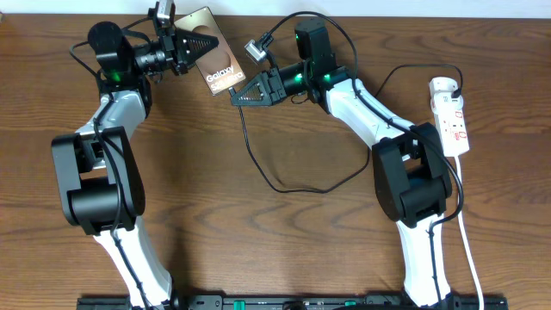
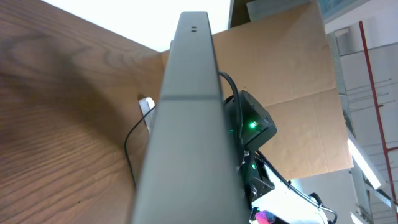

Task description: Plug charger to phone and switch on socket

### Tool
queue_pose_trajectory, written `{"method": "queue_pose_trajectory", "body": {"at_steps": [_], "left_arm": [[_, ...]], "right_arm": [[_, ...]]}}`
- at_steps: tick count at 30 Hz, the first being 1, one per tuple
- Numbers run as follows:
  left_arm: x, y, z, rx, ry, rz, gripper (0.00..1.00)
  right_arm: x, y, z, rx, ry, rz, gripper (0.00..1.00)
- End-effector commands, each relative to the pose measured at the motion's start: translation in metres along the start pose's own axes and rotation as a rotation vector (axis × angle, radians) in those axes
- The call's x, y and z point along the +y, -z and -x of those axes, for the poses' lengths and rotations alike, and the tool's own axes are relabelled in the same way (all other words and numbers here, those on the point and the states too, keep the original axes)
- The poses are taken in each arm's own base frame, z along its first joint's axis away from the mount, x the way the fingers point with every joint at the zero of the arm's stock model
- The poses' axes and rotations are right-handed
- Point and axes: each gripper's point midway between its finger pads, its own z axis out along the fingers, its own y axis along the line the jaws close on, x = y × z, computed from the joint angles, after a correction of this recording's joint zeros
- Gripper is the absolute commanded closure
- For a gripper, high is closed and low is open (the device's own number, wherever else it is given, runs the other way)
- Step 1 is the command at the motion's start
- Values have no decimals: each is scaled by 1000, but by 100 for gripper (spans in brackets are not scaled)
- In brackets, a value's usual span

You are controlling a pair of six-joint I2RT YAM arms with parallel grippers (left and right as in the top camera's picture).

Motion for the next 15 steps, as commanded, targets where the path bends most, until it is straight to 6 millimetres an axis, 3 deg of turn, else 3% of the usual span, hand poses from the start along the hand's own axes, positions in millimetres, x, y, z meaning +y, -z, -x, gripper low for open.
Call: {"method": "queue_pose_trajectory", "body": {"at_steps": [1, 12, 15], "left_arm": [[-14, -5, -12, 83, -38, -21, 93], [-14, -5, -12, 83, -33, -21, 93], [-14, -4, -12, 83, -29, -21, 93]], "right_arm": [[-2, 8, 10, -37, 0, -28, 99], [-2, 8, 10, -37, 0, -28, 98], [-2, 8, 10, -37, 0, -28, 74]]}}
